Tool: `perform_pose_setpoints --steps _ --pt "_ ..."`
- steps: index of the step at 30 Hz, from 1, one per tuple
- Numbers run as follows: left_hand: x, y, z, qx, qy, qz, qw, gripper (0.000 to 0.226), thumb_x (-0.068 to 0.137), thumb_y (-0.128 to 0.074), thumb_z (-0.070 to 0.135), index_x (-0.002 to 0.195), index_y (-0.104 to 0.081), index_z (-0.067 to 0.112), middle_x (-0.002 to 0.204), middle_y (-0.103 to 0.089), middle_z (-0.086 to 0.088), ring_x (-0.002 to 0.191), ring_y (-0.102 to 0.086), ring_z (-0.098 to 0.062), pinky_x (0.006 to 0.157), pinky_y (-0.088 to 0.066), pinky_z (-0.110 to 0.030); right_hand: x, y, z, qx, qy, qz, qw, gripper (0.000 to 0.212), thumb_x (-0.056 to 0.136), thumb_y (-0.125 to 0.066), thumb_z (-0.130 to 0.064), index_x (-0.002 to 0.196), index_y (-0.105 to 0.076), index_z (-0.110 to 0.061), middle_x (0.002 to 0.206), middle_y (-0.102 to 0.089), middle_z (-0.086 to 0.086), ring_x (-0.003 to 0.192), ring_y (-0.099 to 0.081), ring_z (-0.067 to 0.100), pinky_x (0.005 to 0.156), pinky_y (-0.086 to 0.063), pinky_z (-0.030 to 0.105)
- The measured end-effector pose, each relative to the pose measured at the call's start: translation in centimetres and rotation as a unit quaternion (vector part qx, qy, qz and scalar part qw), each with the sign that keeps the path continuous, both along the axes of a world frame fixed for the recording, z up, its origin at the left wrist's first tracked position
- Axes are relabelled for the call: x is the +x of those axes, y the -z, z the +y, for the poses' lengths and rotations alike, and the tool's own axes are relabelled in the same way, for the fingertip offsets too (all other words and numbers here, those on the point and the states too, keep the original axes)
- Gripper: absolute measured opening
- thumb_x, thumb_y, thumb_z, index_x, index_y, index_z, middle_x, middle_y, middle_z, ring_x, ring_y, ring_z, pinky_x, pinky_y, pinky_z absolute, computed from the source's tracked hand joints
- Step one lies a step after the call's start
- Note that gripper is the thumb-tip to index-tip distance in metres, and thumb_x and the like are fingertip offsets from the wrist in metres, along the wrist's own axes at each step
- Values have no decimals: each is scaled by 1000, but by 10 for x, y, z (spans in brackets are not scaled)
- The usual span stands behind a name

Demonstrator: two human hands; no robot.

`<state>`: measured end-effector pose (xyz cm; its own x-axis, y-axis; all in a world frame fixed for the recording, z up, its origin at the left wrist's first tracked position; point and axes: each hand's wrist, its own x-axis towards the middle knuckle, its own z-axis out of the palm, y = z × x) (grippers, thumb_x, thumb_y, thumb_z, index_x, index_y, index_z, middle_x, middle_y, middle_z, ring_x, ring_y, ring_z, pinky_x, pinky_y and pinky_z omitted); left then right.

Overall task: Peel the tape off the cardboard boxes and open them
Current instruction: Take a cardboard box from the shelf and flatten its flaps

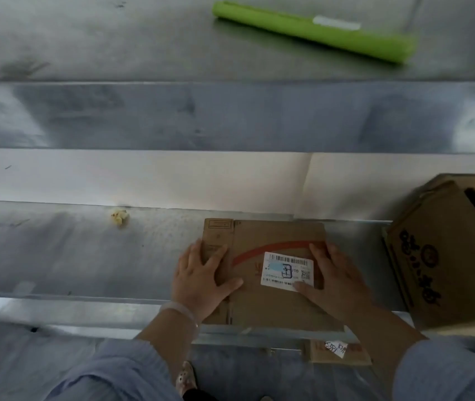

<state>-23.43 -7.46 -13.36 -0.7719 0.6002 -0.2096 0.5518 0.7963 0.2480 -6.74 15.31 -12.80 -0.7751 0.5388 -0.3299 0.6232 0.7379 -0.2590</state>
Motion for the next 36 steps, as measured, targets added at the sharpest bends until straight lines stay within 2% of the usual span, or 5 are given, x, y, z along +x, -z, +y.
perform_pose_setpoints --steps 5,10,18,26,36 --pt "21 -6 -19 3 -46 -4 999 83 80 -41 78 150 -14 42 157 -13 -1 143 -8 -27 116 -13 -43 26 -2 -16 60 2 1 998 104 66 -16 -90 153 -3 -36 159 -14 -3 145 -15 21 120 -12 45" --pt "28 -8 -22 79 -97 -85 988 94 77 -60 67 152 -12 36 154 -7 6 142 -11 -24 118 -18 -42 21 -15 -38 -39 60 86 994 90 79 -64 -63 151 -17 -40 158 -13 -2 144 -18 19 119 -21 41" --pt "15 -25 -73 231 -147 -122 954 95 67 -83 44 143 -27 49 139 3 28 140 -13 -26 116 -26 -49 -2 -50 -74 -88 14 182 979 90 76 -78 -47 150 -27 -34 155 -6 -11 142 -14 12 115 -20 30" --pt "-36 -60 -176 178 -156 -104 966 100 72 -77 51 146 -10 52 130 -26 -1 127 -36 -27 112 -33 -38 -67 -73 -161 -120 -17 213 969 92 71 -83 -45 147 -31 -40 141 -17 -8 135 -28 12 111 -25 25" --pt "-109 -92 -397 131 -207 -23 969 115 67 -79 51 142 8 56 141 -12 -5 133 -28 -30 111 -32 -40 -188 -89 -366 -152 -87 226 958 95 75 -81 -41 151 -24 -38 140 -15 -7 131 -32 15 113 -30 32"
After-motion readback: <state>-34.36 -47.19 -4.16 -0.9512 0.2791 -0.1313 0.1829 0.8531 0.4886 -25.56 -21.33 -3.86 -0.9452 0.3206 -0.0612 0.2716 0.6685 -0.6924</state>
